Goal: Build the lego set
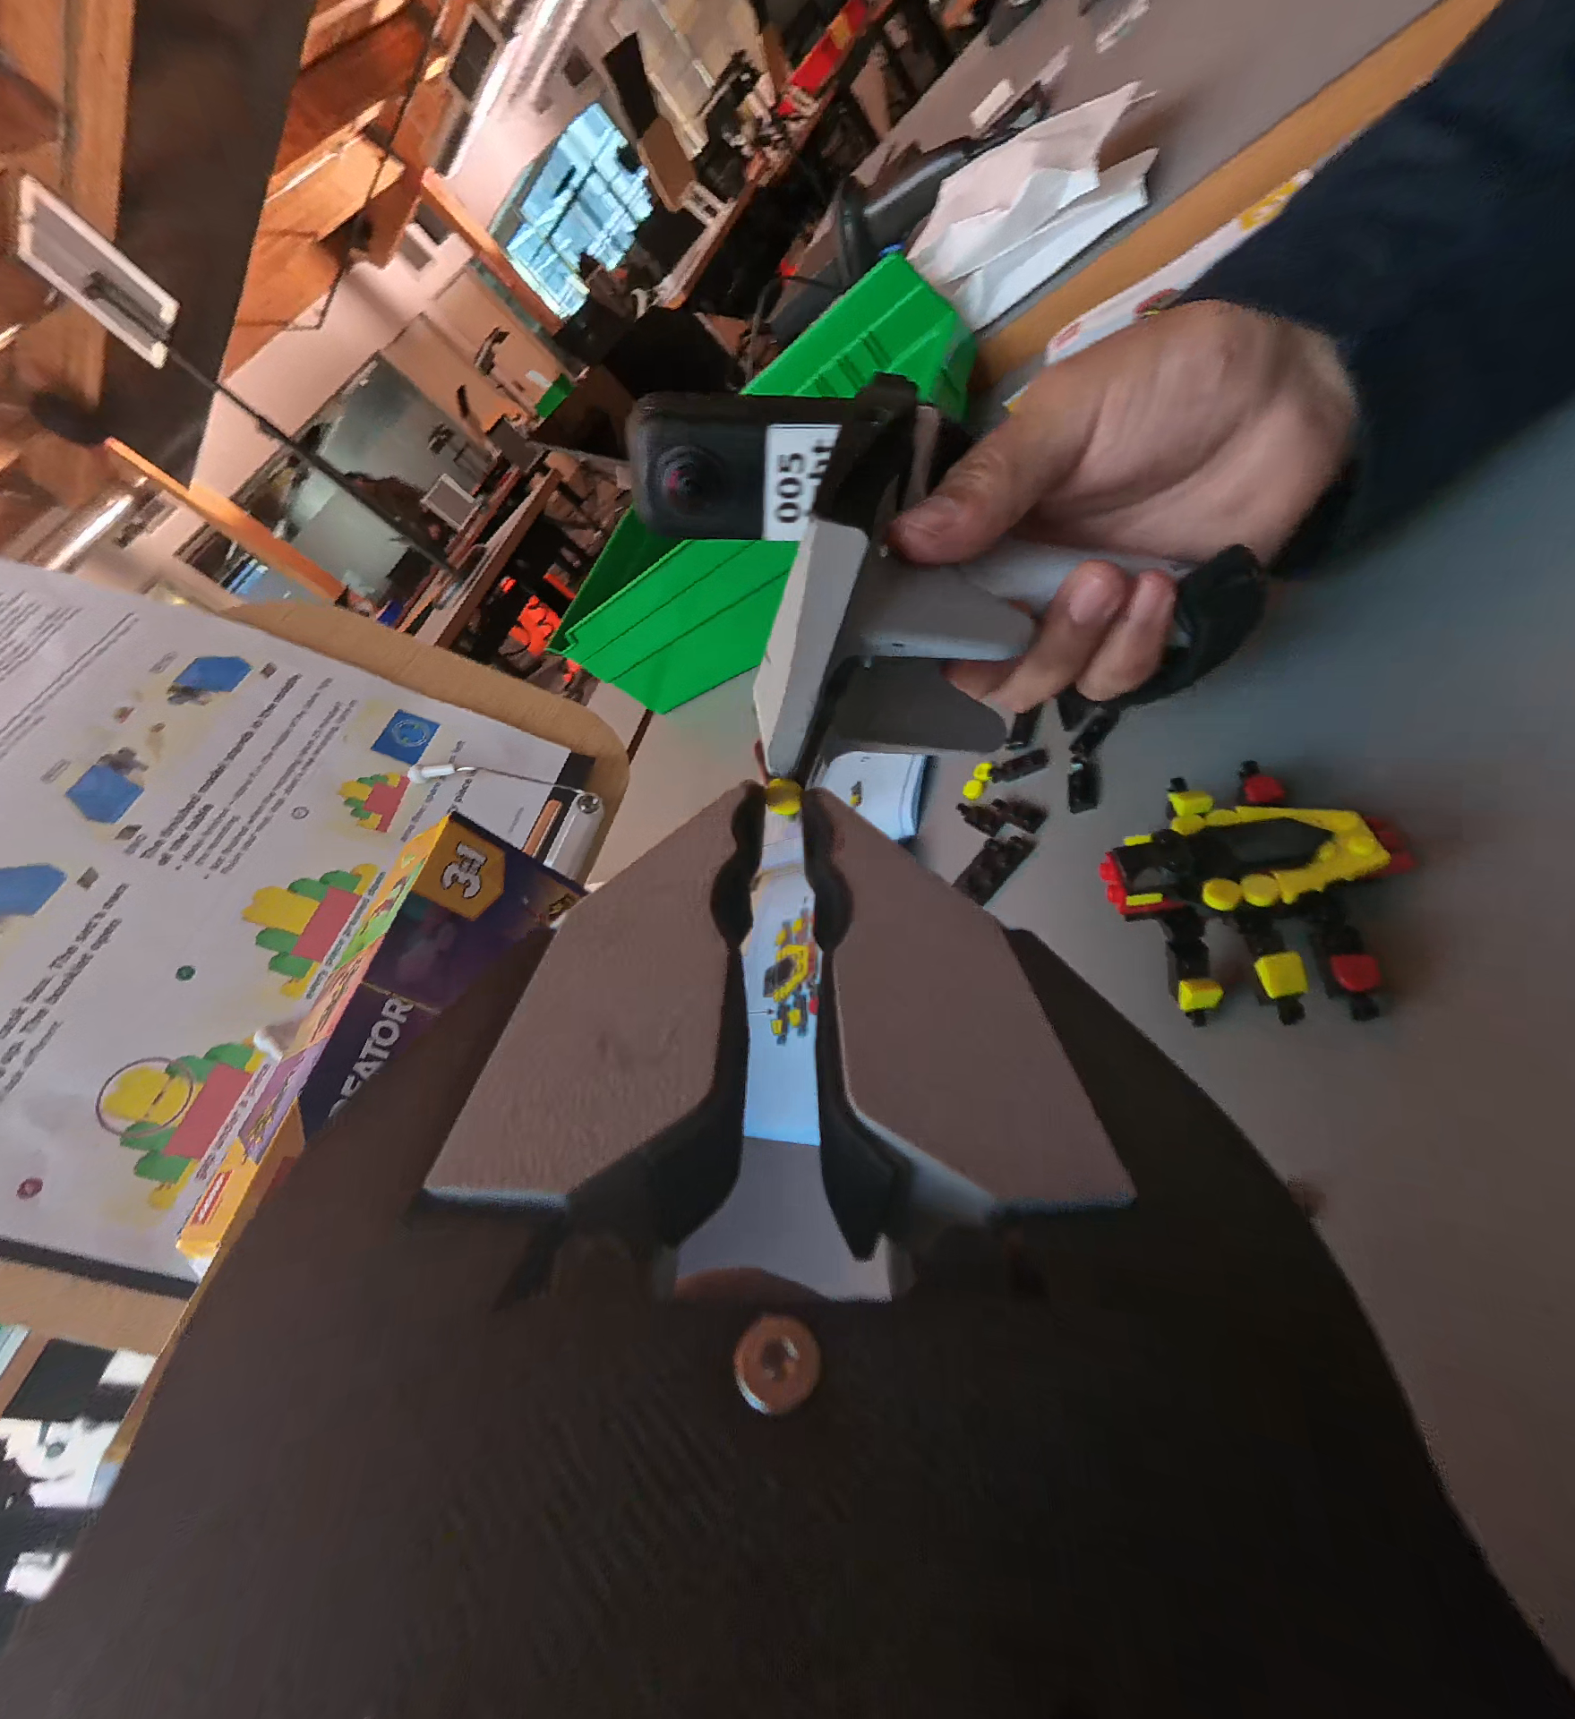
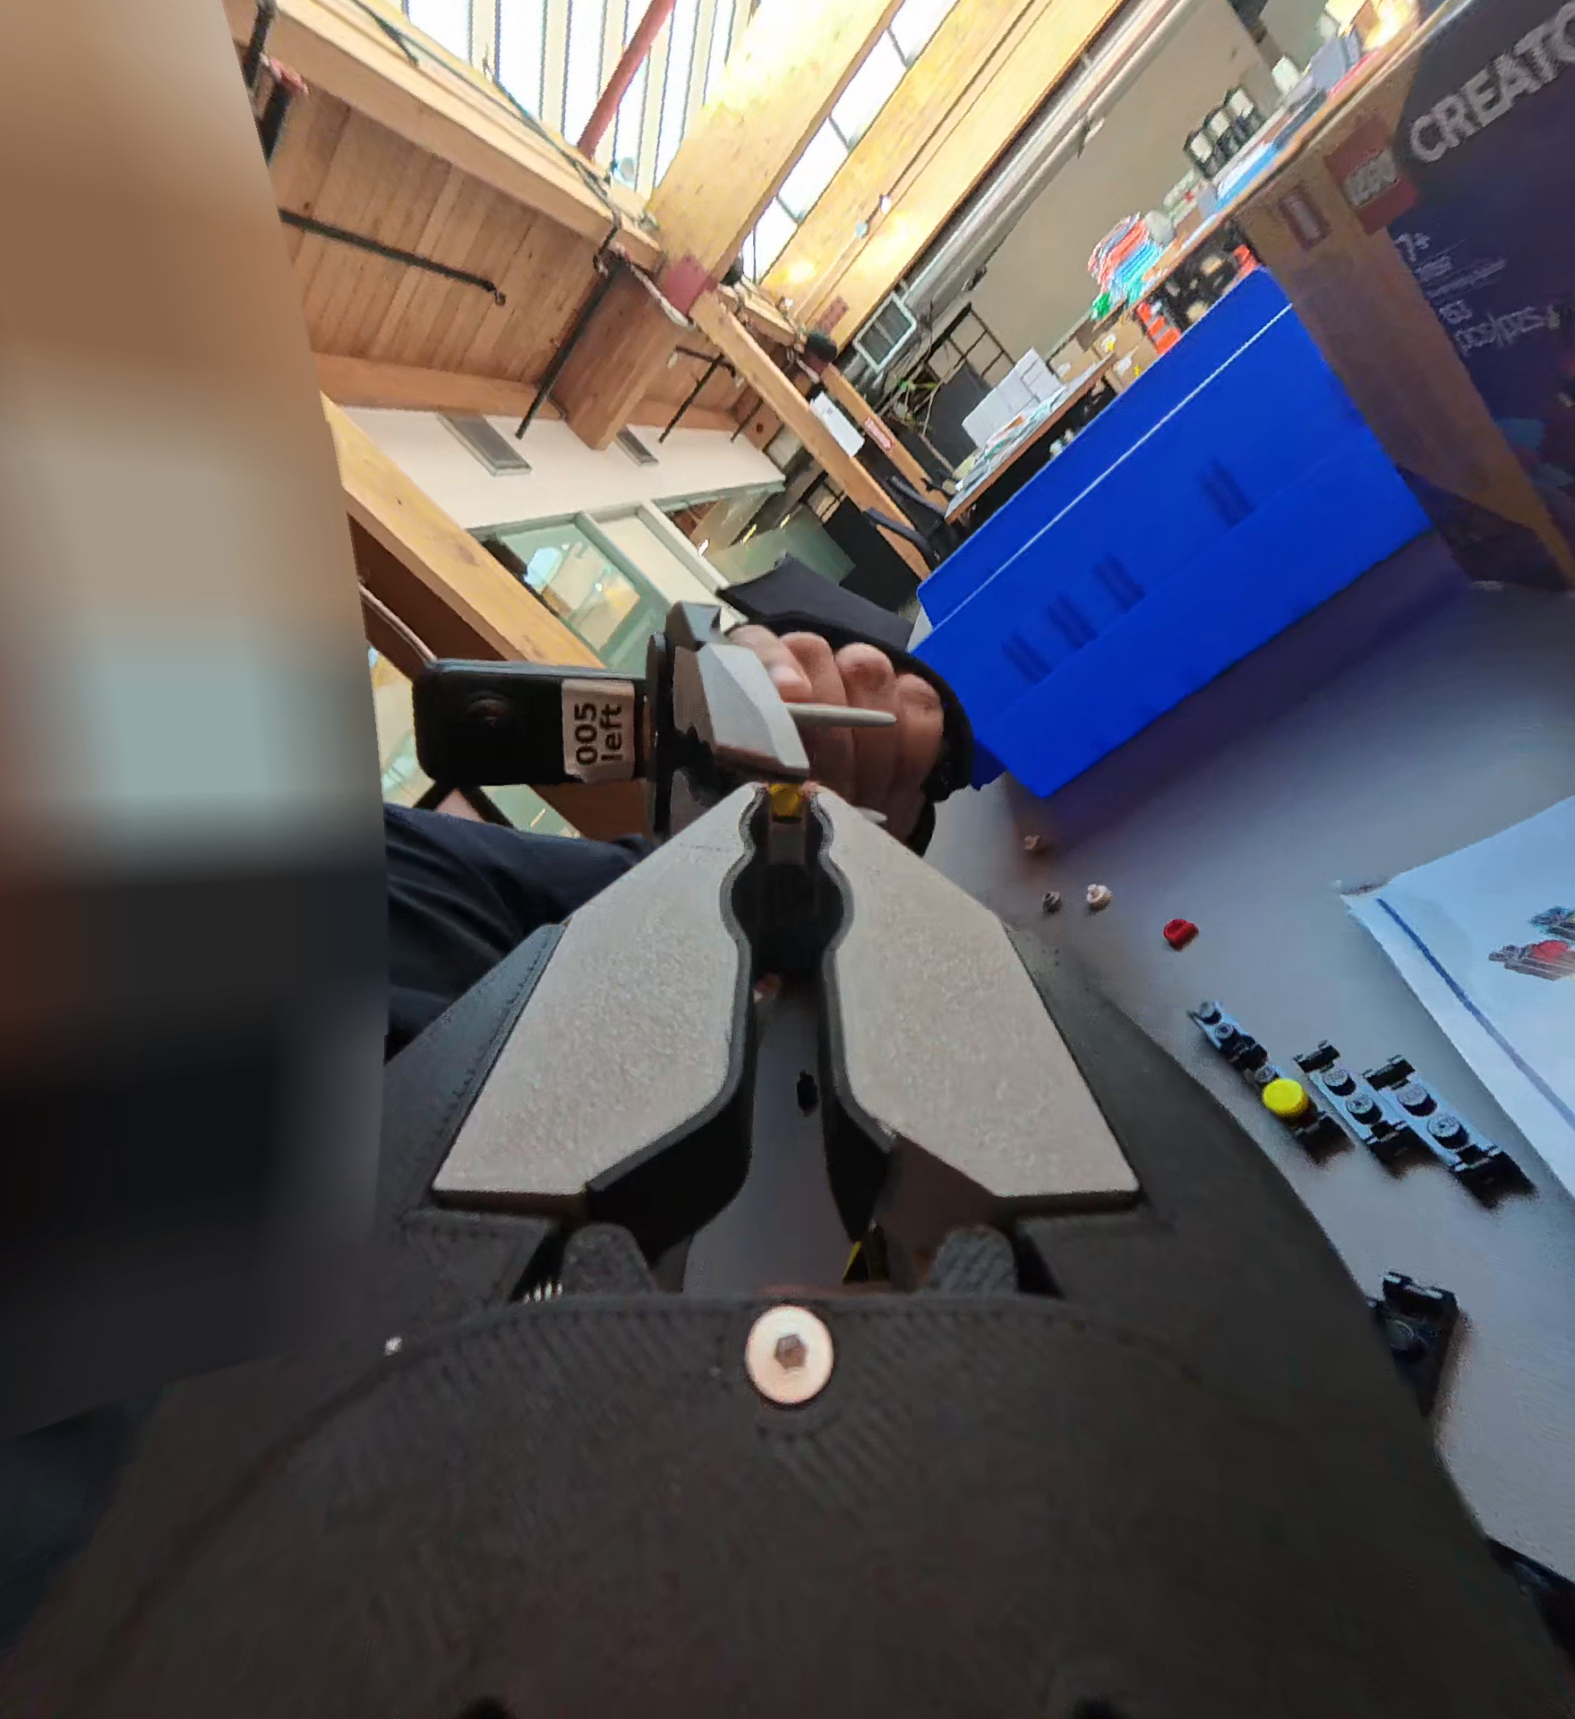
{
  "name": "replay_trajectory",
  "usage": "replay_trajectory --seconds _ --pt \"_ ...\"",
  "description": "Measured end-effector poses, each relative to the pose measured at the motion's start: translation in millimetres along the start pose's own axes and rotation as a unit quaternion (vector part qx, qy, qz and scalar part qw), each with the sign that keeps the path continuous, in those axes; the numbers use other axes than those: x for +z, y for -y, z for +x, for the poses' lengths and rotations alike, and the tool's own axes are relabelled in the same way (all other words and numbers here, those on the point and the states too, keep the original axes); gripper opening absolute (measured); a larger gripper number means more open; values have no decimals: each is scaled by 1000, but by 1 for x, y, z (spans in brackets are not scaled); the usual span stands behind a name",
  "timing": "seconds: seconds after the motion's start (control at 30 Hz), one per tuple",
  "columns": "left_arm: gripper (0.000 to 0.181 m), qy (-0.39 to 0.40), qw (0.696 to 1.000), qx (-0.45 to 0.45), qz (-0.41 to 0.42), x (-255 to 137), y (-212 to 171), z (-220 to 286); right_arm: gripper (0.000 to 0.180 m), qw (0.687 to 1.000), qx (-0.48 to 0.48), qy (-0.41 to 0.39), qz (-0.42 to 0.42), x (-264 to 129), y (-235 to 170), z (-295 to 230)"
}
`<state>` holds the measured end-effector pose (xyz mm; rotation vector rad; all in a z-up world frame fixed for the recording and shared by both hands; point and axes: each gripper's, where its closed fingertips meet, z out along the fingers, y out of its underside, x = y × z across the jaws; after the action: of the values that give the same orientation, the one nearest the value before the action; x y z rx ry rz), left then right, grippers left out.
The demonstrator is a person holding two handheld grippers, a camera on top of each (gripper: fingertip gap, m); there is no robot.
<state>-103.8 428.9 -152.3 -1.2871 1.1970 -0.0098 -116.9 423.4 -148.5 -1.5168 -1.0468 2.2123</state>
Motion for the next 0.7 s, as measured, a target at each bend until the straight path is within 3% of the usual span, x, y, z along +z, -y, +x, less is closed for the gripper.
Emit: replay_trajectory --seconds 0.03,0.47,0.7 --pt "5 -12 1000 7 3 -1 0 3 3 1000 -3 0 -18 0 -4 0" --pt "5 -193 980 53 0 -9 -3 65 3 973 38 20 -229 -9 -64 -4" --pt "5 -224 972 66 -16 -11 -8 79 5 963 20 1 -270 -8 -78 0"
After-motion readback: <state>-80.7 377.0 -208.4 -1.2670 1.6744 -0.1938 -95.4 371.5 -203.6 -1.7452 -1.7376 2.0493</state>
